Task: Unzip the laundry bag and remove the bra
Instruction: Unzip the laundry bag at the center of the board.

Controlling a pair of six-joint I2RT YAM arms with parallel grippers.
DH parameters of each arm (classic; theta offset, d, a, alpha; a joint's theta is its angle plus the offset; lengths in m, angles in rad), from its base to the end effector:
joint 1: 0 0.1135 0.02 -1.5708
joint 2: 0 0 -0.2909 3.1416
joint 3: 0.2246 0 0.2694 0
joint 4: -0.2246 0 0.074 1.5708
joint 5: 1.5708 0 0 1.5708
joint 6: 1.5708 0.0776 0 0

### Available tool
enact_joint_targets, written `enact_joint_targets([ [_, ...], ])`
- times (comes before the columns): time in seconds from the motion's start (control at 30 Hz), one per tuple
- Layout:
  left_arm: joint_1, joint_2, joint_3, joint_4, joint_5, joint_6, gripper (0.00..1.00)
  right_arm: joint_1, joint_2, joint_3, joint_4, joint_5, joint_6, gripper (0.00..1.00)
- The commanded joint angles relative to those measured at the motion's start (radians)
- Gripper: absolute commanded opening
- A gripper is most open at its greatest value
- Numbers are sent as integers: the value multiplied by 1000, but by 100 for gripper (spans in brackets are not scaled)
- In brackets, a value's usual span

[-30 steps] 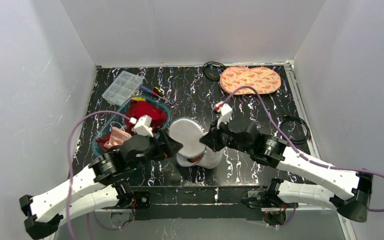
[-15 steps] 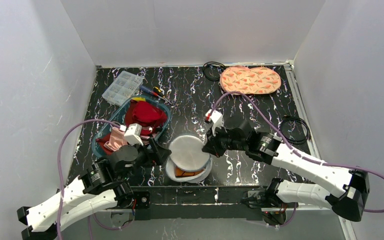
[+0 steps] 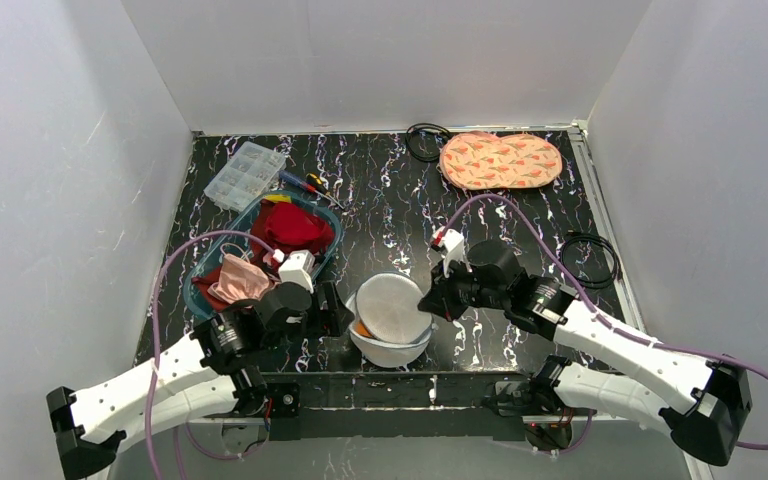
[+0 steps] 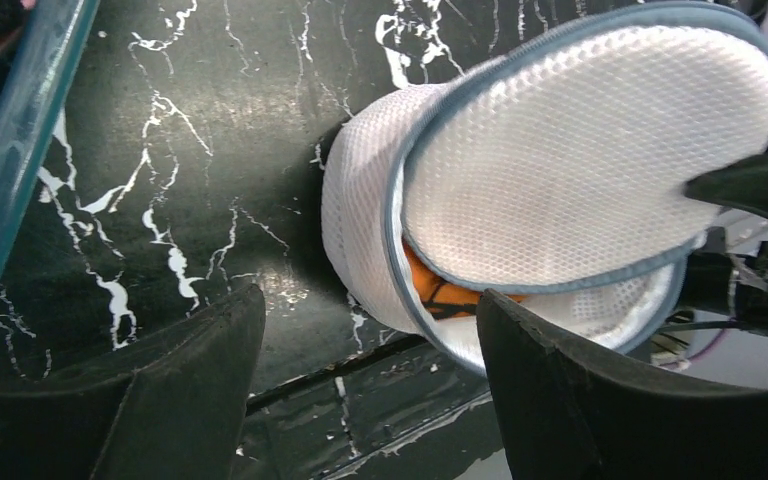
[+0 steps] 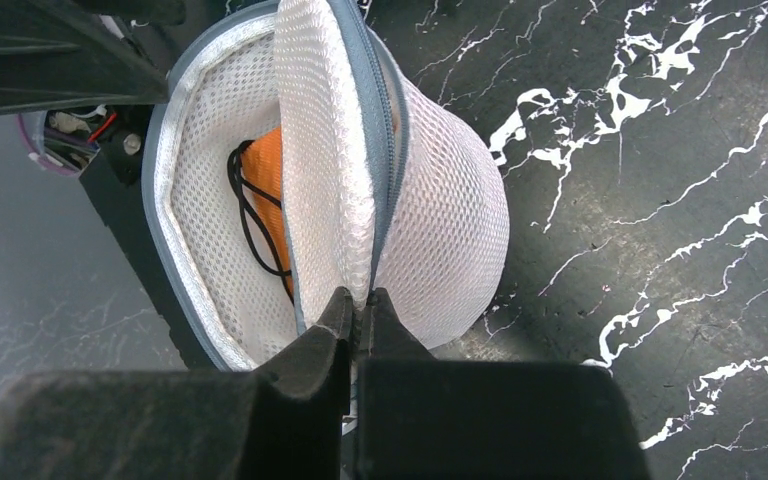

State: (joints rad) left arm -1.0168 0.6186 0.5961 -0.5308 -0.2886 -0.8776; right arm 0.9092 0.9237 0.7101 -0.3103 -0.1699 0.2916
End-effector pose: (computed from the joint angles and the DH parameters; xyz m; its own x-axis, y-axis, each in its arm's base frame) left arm 0.1099 -0.1357 0.2583 -0.7058 -0.2608 -0.6587 0.2269 0.7976 -0.5589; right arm 0.1397 0.2008 0.2733 -0.5438 -0.2372 -0.8050 -0.7426 0.5828 0.3299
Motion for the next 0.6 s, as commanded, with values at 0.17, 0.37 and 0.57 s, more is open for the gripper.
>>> enact_joint_targets([
  [0.17,-2,144,133,-77,-84,124,72,-6,-56,12,-12,-64,-32,1],
  [0.37,0,233,139,-49,-43,148,59,-6,-76,3,-20,-70,-32,1],
  [0.57,15,268,123,-28,-20,158,45,-5,-83,10,-29,-82,-42,1],
])
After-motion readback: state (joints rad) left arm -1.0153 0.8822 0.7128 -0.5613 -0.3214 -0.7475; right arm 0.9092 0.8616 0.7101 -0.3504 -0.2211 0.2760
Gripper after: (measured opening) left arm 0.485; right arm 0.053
